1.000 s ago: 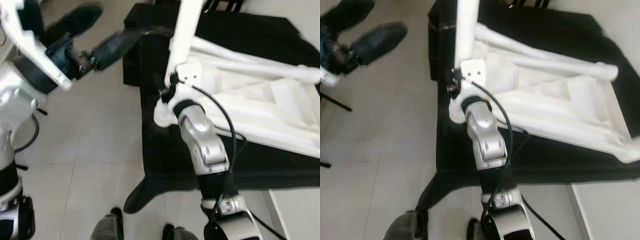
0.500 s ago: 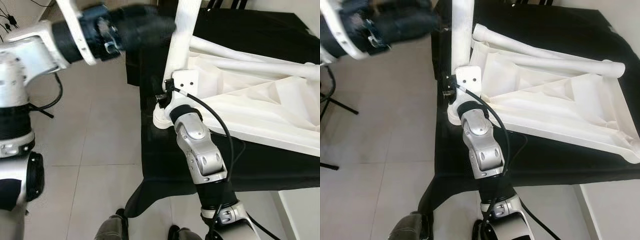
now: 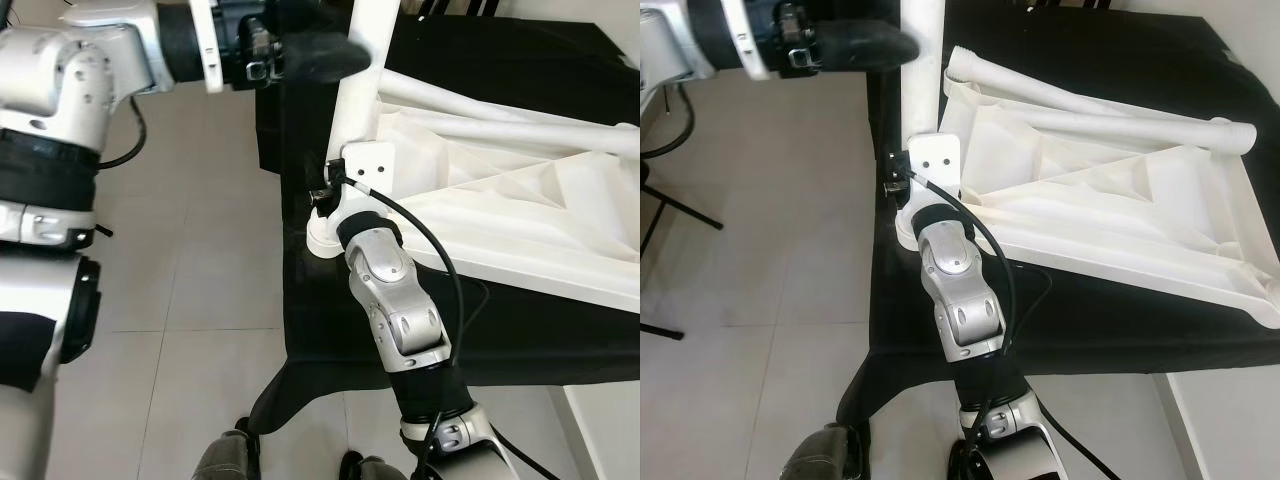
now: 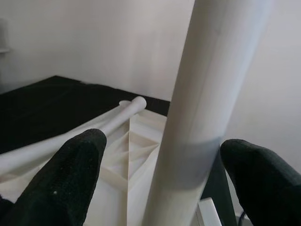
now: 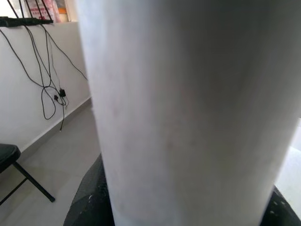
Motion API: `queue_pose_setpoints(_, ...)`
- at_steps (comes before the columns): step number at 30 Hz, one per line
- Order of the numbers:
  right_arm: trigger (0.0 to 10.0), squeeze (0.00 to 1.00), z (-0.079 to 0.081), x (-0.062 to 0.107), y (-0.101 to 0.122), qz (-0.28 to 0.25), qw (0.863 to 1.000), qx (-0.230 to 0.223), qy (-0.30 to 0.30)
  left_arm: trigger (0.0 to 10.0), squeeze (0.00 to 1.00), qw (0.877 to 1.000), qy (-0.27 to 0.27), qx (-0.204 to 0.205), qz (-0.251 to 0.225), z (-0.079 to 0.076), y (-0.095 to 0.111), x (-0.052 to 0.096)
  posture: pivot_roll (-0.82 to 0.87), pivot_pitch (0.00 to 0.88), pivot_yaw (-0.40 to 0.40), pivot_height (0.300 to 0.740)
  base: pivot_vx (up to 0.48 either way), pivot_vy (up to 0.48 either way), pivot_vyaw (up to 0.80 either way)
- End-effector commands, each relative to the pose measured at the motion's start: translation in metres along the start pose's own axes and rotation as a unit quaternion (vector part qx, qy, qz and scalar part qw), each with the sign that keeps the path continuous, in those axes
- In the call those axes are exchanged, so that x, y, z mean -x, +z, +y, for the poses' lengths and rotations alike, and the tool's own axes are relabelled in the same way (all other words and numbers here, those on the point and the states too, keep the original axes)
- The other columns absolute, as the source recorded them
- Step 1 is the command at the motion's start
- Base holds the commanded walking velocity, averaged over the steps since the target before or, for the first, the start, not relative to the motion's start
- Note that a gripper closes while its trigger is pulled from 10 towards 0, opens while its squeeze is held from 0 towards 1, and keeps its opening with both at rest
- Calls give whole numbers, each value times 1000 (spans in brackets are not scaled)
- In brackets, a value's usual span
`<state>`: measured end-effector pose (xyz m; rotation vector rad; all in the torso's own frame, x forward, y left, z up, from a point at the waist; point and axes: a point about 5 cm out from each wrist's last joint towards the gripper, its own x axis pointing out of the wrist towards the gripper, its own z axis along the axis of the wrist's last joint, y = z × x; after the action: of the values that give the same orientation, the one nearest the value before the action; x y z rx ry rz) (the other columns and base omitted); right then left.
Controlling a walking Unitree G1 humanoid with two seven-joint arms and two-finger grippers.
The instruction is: Building children table
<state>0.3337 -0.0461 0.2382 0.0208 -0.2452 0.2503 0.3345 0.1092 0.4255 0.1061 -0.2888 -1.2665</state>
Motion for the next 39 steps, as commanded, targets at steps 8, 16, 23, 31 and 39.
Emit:
queue_pose_setpoints(8, 10000, 0, 31, 13, -37, 88, 993, -79, 13, 10000, 0, 998, -54, -21, -16, -4, 4, -20, -9, 237, -18, 740, 0, 0, 0)
queue_pose_setpoints(16, 10000, 0, 28, 10, -34, 85, 993, -79, 10, 0, 0, 991, -88, -100, 24, -8, -9, -40, -23, 238, -11, 740, 0, 0, 0)
queue_pose_setpoints(23, 10000, 0, 25, 7, -32, 84, 993, -82, 7, 0, 0, 985, -95, -138, 44, -6, -15, -38, -23, 240, -19, 740, 0, 0, 0)
queue_pose_setpoints(31, 10000, 1000, 17, 1, -27, 75, 994, -83, 15, 0, 0, 984, -97, -145, 47, -4, -17, -37, -22, 238, -22, 740, 0, 0, 0)
queue_pose_setpoints(39, 10000, 1000, -27, -35, 25, -30, 977, -6, 211, 0, 0, 983, -101, -149, 45, -2, -17, -36, -27, 241, -15, 740, 0, 0, 0)
